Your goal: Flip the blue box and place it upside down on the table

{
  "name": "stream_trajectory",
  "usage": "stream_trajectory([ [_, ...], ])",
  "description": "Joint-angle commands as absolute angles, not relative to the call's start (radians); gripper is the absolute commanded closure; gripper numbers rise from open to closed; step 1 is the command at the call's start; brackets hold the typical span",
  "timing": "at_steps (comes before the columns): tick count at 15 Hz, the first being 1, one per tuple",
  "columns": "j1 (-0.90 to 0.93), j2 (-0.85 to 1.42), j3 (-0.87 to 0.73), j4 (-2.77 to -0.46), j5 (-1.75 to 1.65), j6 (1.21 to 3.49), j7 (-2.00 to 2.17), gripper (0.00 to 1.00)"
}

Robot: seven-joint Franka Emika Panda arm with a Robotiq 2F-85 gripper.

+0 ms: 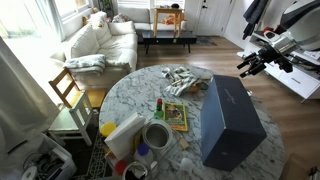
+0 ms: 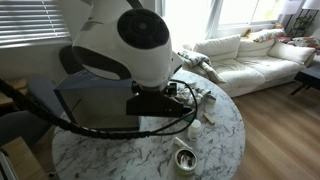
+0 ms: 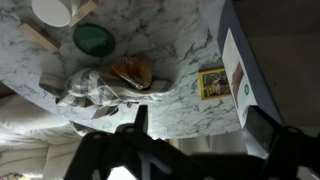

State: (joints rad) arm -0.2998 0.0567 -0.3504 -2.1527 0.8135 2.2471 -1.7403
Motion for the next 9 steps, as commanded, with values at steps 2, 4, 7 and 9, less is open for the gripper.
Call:
stream_trajectory([
  [2,-0.301,0.040,-0.309,-2.150,0.726,2.247,-1.634,0.00],
  [4,-0.290,0.027,-0.297,-2.148,0.692,2.247,-1.581,0.00],
  [7,-0.291,0.024,-0.298,-2.148,0.686,2.247,-1.574,0.00],
  [9,-0.278,0.010,-0.288,-2.147,0.639,2.289,-1.500,0.00],
])
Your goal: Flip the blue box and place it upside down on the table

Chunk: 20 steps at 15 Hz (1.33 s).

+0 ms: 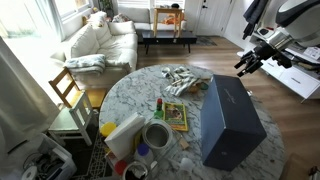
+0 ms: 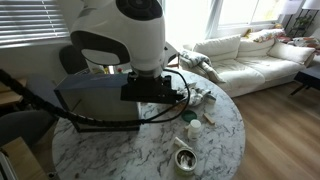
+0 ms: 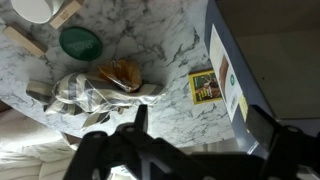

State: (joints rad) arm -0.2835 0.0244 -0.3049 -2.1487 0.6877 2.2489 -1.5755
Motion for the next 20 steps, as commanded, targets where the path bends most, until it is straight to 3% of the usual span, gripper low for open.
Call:
stream_trajectory([
  [1,-0.272,0.000,-0.282,-2.141,0.609,2.304,-1.440,0.00],
  [5,-0.260,-0.027,-0.260,-2.111,0.390,2.365,-1.131,0.00],
  [9,-0.243,-0.052,-0.238,-2.077,0.215,2.192,-0.817,0.00],
  [14,-0.167,-0.097,-0.167,-1.981,0.284,1.878,-0.492,0.00],
  [15,-0.179,-0.077,-0.188,-2.006,0.261,1.957,-0.590,0.00],
  [20,-0.154,-0.096,-0.170,-1.976,0.265,1.897,-0.496,0.00],
])
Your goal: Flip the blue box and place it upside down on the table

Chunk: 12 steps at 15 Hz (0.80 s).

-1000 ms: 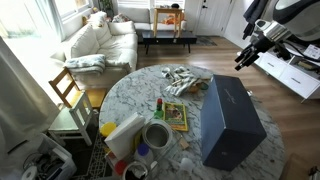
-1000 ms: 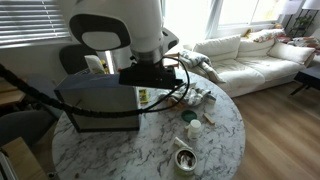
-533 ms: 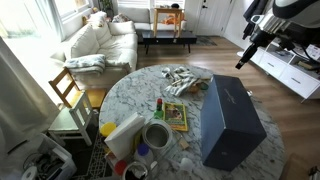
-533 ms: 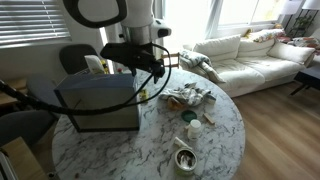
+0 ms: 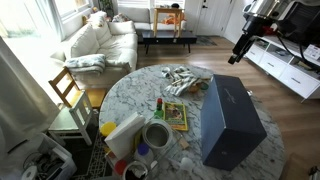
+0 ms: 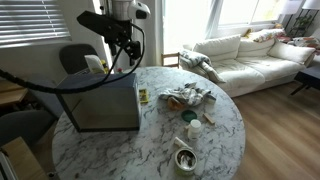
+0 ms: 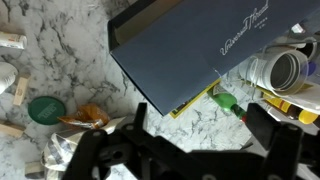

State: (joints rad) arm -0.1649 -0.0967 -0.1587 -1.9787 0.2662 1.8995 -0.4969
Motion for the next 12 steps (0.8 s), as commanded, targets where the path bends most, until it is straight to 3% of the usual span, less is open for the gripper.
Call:
stream_trajectory([
  [1,-0.155,-0.095,-0.171,-1.976,0.265,1.897,-0.496,0.00],
  [12,-0.050,-0.130,-0.014,-1.981,-0.063,1.802,-0.071,0.00],
])
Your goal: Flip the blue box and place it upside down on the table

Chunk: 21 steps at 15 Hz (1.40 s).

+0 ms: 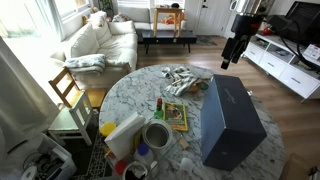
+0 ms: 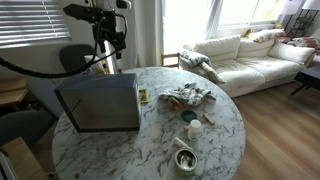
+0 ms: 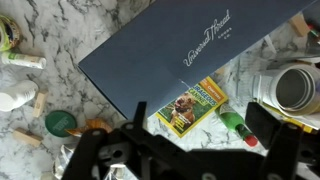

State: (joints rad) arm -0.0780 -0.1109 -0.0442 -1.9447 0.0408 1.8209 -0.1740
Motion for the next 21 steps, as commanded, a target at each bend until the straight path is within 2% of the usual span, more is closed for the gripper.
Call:
stream_trajectory([
  [1,-0.041,-0.128,-0.001,-1.988,-0.098,1.804,-0.033,0.00],
  [6,-0.014,-0.117,0.035,-2.031,-0.209,1.781,0.086,0.00],
  [14,0.006,-0.072,0.053,-2.086,-0.280,1.917,0.215,0.00],
  [21,0.023,-0.049,0.061,-2.099,-0.436,1.933,0.291,0.00],
])
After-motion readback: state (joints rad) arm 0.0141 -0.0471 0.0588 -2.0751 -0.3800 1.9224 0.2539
